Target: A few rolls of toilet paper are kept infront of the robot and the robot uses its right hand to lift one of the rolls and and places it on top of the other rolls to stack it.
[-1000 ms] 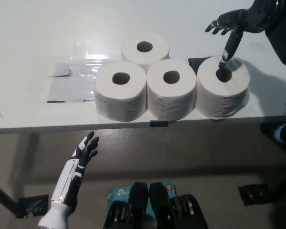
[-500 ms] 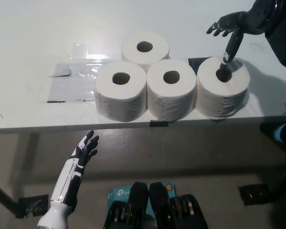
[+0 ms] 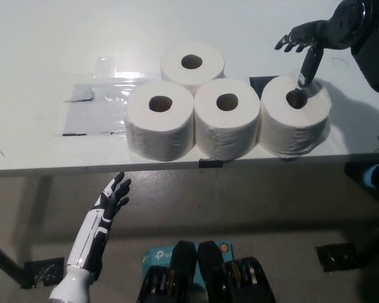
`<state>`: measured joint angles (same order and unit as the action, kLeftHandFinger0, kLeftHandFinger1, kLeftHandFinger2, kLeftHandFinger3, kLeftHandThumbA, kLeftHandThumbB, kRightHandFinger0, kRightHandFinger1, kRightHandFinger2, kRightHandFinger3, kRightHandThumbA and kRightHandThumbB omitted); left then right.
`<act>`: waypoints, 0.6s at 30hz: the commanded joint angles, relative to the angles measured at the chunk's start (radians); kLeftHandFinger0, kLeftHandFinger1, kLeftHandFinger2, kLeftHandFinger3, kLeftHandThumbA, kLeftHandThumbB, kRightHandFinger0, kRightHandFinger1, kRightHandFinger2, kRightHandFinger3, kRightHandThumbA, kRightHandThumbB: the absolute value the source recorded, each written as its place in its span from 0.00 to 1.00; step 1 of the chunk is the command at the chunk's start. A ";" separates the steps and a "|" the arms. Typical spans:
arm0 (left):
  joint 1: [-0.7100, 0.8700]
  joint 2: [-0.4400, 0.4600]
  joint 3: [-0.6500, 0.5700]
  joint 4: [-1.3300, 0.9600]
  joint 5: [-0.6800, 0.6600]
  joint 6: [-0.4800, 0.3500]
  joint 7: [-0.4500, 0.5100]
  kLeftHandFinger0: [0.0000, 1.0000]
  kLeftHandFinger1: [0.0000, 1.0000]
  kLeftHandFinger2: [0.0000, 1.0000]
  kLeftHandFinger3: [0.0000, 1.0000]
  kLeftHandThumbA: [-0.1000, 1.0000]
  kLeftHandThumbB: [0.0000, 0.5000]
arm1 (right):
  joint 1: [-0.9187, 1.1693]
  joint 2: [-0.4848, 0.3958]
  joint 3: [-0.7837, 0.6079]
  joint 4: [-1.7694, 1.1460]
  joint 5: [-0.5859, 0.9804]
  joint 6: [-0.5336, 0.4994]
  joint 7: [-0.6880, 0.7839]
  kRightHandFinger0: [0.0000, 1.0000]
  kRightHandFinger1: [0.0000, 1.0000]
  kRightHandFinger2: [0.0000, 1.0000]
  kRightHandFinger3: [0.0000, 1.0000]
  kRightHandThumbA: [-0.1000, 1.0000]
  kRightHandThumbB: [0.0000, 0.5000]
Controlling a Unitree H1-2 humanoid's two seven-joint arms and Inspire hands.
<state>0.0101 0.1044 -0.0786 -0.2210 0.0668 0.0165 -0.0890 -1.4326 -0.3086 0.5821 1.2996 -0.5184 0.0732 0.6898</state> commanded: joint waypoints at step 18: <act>-0.021 0.001 0.004 -0.039 -0.006 -0.028 -0.004 1.00 1.00 1.00 1.00 1.00 0.88 | 0.007 0.033 -0.002 0.042 -0.020 -0.133 -0.081 1.00 1.00 1.00 1.00 1.00 0.51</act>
<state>0.0033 0.1045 -0.0771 -0.2339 0.0671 0.0155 -0.0890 -1.4055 -0.2799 0.5874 1.3372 -0.5341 0.0012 0.6834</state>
